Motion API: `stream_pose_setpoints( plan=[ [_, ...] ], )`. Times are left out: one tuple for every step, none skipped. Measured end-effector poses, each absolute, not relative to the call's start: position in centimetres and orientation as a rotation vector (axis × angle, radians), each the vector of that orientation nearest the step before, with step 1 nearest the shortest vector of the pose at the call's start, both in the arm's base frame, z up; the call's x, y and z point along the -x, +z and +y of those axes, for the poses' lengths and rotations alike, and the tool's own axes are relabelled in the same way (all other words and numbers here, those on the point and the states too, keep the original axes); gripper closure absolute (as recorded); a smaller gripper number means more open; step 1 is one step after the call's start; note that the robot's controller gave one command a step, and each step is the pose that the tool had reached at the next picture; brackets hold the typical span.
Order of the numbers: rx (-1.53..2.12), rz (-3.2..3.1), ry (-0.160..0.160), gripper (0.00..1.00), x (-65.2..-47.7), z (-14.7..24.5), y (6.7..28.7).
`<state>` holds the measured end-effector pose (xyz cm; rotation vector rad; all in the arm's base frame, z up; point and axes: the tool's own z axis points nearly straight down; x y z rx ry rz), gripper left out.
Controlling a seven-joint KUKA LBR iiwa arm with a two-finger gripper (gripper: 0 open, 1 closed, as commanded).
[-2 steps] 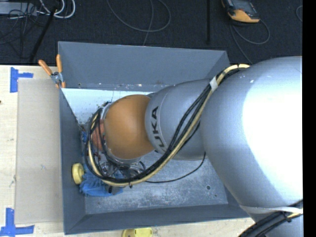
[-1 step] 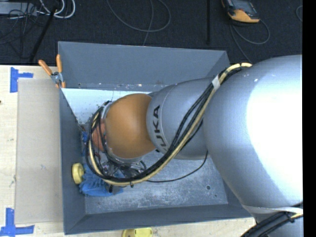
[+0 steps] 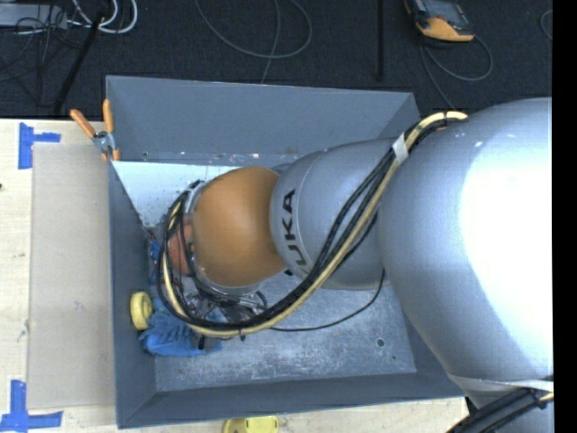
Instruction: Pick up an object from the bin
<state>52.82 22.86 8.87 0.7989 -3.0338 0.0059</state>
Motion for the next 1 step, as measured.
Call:
stream_pose_setpoints(
  plan=[
    [-0.799, -3.033, 0.002, 1.0, -52.71, 22.96, 9.96]
  ],
)
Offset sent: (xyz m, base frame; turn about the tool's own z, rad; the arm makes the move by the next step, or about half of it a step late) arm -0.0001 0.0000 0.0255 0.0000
